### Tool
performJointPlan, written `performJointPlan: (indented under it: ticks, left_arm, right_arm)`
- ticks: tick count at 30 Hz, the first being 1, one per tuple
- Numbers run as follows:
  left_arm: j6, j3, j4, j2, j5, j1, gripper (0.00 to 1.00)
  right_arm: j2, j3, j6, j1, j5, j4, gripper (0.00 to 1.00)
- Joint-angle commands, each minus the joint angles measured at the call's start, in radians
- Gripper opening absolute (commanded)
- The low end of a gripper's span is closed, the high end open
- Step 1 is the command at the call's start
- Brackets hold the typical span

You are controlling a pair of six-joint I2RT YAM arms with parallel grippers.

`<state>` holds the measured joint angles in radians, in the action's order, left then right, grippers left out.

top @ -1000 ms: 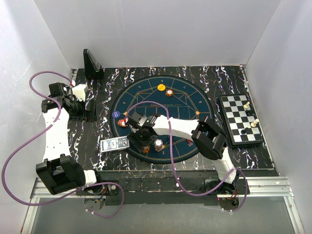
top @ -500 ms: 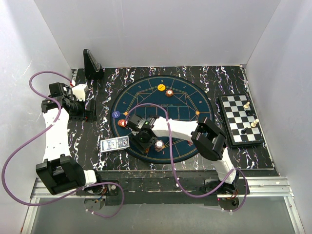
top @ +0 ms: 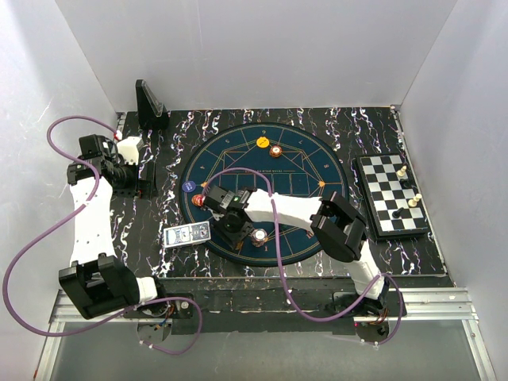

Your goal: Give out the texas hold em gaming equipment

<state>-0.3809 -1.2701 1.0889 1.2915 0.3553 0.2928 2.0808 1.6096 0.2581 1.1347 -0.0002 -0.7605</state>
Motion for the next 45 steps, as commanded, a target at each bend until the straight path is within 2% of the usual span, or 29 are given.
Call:
performJointPlan:
  ticks: [1, 7, 16, 21, 31, 38, 45]
  left_arm:
    - [0.008, 0.009, -0.017, -0.044, 0.007, 0.005, 0.98]
    - [0.001, 0.012, -0.024, -0.049, -0.004, 0.005, 0.98]
    - [0.007, 0.002, -0.021, -0.035, 0.004, 0.005, 0.98]
    - [0.004, 0.005, -0.026, -0.032, 0.005, 0.005, 0.98]
    - [0.007, 0.005, -0.027, -0.024, 0.027, 0.005, 0.98]
    - [0.005, 0.002, -0.018, -0.034, 0.048, 0.005, 0.98]
    - [-0.004, 0.012, -0.011, -0.043, 0.042, 0.005, 0.98]
  right_arm:
    - [0.024, 0.104, -0.028, 0.002, -0.006, -0.034, 0.21]
    - [0.033, 0.176, -0.051, -0.032, 0.026, -0.057, 0.09]
    - [-0.095, 0.227, -0.046, -0.229, 0.103, -0.099, 0.05]
    - [-0.23, 0.116, 0.004, -0.369, 0.163, -0.096, 0.03]
    - [-0.445, -0.276, 0.205, -0.621, 0.232, 0.003, 0.03]
    - [-0.404, -0.396, 0.263, -0.647, 0.278, 0.044, 0.03]
    - [-0.332, -0.396, 0.268, -0.673, 0.289, 0.087, 0.06]
